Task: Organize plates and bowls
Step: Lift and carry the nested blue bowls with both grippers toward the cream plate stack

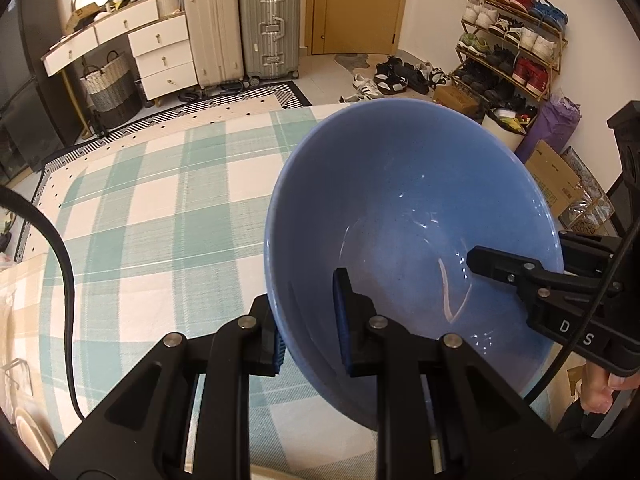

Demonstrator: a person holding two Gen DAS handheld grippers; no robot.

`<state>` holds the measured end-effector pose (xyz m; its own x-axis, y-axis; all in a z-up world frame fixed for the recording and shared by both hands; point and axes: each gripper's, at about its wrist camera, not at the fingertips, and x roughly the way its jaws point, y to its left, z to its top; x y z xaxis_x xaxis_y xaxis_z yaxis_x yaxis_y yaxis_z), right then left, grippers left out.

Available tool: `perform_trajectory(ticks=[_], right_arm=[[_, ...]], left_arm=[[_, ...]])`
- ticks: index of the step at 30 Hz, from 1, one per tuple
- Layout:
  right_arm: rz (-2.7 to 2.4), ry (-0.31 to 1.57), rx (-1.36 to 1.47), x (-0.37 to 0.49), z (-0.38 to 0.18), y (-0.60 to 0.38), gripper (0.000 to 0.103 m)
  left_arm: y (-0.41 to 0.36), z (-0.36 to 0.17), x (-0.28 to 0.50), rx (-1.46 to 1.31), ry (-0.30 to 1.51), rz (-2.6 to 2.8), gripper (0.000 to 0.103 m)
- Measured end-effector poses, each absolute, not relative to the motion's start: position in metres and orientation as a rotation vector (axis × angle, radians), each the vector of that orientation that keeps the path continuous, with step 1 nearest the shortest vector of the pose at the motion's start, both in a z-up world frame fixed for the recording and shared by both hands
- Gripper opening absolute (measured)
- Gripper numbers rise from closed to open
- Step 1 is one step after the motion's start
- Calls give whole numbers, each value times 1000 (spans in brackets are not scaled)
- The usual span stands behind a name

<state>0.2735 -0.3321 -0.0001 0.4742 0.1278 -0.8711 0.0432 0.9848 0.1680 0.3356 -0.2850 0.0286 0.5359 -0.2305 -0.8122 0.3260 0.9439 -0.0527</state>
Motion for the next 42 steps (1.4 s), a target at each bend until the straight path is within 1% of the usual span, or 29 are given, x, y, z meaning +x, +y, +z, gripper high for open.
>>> perform_trajectory(ticks=[12, 20, 32, 42], right_arm=[[117, 1051, 128, 256, 20, -287, 23], [151, 1049, 90, 245, 26, -256, 23], [194, 1033, 47, 221, 30, -211, 23], [261, 1043, -9, 208, 22, -163, 23]], left_arm=[[-225, 59, 280, 73, 908, -271, 17], [-182, 70, 242, 24, 891, -237, 17], [-117, 73, 170, -12, 858, -179, 17], [-51, 70, 106, -49, 823, -100, 17]])
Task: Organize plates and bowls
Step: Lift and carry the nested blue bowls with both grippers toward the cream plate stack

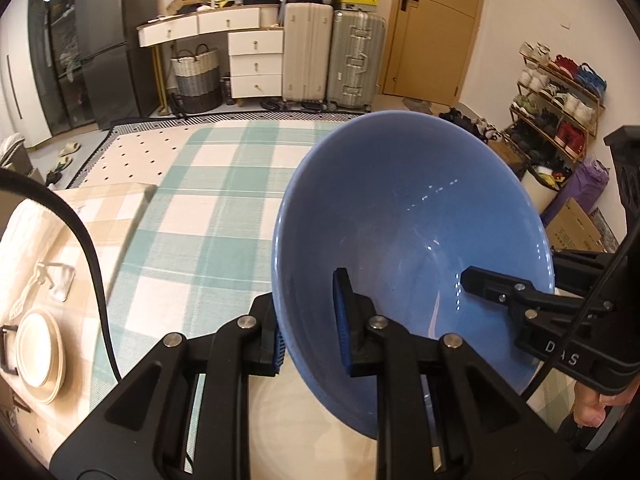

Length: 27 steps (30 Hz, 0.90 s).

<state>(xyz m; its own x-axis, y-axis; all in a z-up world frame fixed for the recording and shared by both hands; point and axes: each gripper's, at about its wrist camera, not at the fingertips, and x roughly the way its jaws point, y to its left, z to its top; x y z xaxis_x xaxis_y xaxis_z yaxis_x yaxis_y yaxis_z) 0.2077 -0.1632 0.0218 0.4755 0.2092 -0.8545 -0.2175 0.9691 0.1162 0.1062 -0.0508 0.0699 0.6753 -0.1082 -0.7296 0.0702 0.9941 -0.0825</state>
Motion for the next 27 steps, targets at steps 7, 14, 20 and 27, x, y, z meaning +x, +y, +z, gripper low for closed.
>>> perform_trajectory(ticks=[7, 14, 20, 27], right_arm=[[278, 1039, -32, 196, 21, -138, 23], [277, 1033, -30, 184, 23, -129, 23], [279, 1028, -33, 176, 22, -129, 23], [281, 1032, -39, 168, 17, -130, 23]], left_arm=[[-9, 69, 67, -76, 816, -86, 17], [7, 62, 38, -87, 828, -88, 17], [5, 53, 10, -95, 839, -87, 17], [0, 47, -12, -103, 843, -78, 17]])
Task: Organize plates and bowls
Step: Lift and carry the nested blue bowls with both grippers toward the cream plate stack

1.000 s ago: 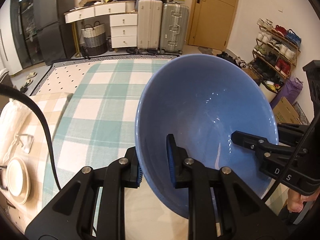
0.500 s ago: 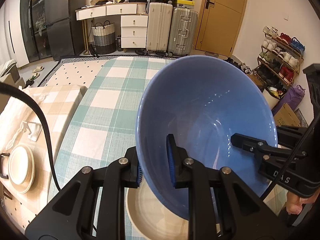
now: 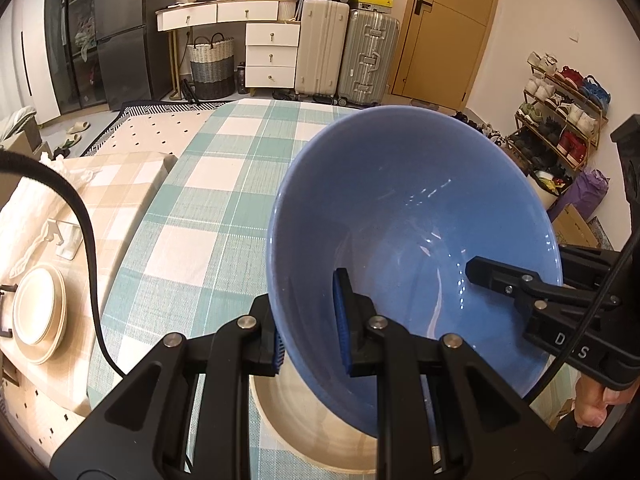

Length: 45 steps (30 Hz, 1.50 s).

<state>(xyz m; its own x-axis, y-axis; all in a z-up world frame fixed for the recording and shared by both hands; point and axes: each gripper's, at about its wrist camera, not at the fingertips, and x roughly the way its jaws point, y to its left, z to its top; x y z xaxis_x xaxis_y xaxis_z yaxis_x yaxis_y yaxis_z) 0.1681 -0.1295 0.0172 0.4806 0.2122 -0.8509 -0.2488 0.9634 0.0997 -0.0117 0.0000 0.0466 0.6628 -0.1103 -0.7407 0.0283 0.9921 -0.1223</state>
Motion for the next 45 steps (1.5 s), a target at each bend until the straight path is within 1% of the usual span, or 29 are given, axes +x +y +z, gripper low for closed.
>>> perform_trajectory(ticks=[3, 4, 7, 8, 20, 30, 45], right_arm=[[280, 1035, -40, 166, 15, -129, 23], [279, 1036, -38, 165, 14, -129, 23], [278, 1041, -38, 161, 10, -127, 23], [279, 1042, -37, 159, 9, -127, 23], [278, 1071, -52, 146, -4, -118, 23], [257, 1100, -64, 142, -18, -116, 23], [243, 1092, -84, 142, -20, -108, 25]], left_arm=[[-4, 43, -19, -103, 847, -75, 17], [-9, 46, -4, -101, 849, -74, 17], [-11, 44, 1, -97, 853, -71, 17], [-15, 48, 21, -96, 854, -69, 17], [-10, 39, 17, -115, 872, -65, 17], [-9, 13, 22, -141, 911, -78, 17], [-4, -11, 45, -160, 908, -77, 17]])
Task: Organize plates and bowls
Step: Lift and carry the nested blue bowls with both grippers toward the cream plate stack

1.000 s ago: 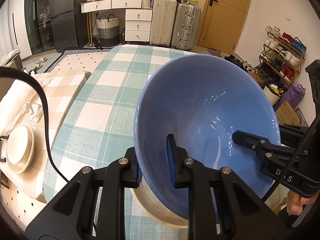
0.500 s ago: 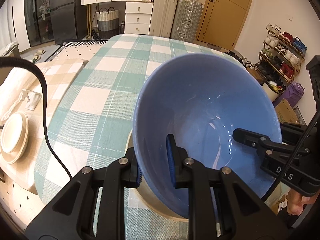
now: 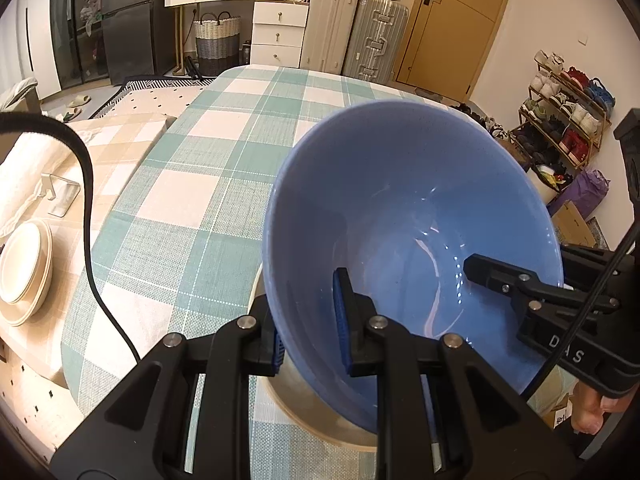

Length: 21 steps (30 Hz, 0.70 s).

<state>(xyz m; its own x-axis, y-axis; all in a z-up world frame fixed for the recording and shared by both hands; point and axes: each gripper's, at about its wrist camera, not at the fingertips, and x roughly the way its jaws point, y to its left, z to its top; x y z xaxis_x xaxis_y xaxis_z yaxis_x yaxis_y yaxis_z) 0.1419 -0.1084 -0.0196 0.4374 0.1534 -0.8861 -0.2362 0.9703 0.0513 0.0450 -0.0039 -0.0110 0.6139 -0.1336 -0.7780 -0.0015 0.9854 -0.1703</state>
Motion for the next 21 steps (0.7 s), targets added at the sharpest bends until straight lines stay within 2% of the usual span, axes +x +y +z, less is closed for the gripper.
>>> perform_trajectory(ticks=[21], right_arm=[[263, 1148, -80, 158, -24, -111, 27]], left_arm=[[-3, -21, 68, -122, 947, -102, 17]])
